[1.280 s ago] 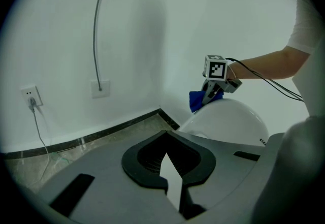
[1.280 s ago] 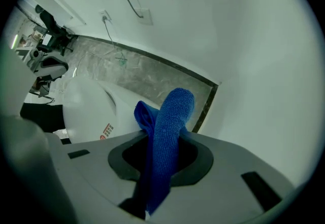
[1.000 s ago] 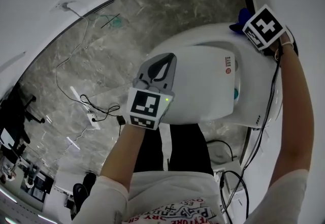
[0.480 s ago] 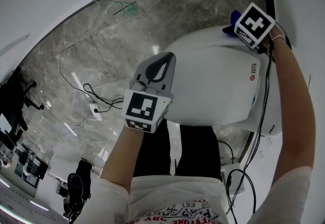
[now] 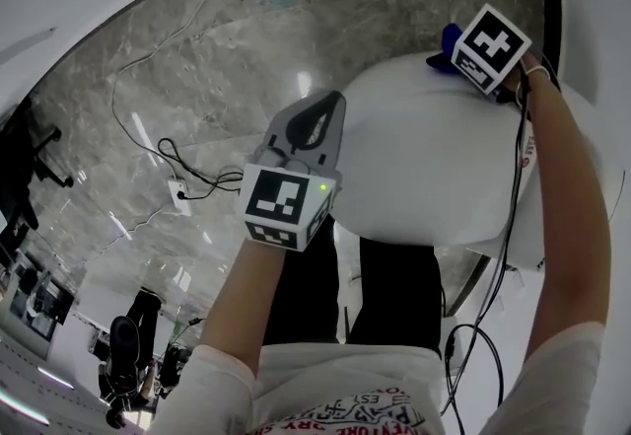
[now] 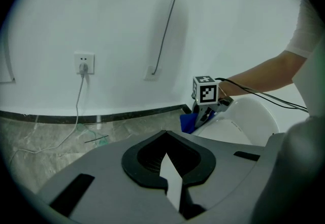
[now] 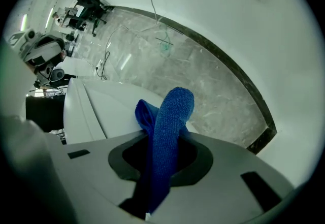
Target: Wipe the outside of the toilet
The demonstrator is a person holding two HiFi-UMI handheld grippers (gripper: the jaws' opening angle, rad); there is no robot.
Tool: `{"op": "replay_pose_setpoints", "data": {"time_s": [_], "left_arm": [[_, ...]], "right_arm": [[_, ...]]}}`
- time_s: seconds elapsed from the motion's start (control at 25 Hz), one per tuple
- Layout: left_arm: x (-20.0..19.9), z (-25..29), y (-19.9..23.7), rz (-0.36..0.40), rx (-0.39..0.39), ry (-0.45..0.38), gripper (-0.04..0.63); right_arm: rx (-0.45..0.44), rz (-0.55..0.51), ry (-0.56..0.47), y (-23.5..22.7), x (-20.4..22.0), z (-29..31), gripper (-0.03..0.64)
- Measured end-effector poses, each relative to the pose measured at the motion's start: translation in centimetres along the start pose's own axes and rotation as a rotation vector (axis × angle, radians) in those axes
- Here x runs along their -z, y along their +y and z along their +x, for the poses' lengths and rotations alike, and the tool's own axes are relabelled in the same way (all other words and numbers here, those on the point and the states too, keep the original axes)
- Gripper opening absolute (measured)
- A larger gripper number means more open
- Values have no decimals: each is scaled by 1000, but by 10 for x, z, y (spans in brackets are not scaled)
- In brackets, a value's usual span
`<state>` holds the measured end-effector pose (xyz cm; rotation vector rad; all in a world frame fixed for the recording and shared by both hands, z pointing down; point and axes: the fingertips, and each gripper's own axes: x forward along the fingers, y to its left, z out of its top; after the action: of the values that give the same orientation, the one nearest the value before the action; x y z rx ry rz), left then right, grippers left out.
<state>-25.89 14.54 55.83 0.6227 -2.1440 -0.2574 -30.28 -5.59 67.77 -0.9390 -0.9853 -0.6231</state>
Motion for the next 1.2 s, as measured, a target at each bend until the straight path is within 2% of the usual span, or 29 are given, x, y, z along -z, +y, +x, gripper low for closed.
{"op": "replay_pose_setpoints", "data": {"time_s": [0.24,0.68,1.0,1.2], "left_arm": [[25,-20,18,-3,18,3,6],[81,-70,74,-165,-107,-34,6],[124,-99,90,-253,-178,-63,6],[142,-115,97,-284,-209,-80,6]], "right_arm": [[-80,-92,-25,47,-51,12,75],[-120,-309,61,120,-109,29,75],[-147,-518,145,180,-139,52,75],[-199,-634,176,216,-149,62,75]]}}
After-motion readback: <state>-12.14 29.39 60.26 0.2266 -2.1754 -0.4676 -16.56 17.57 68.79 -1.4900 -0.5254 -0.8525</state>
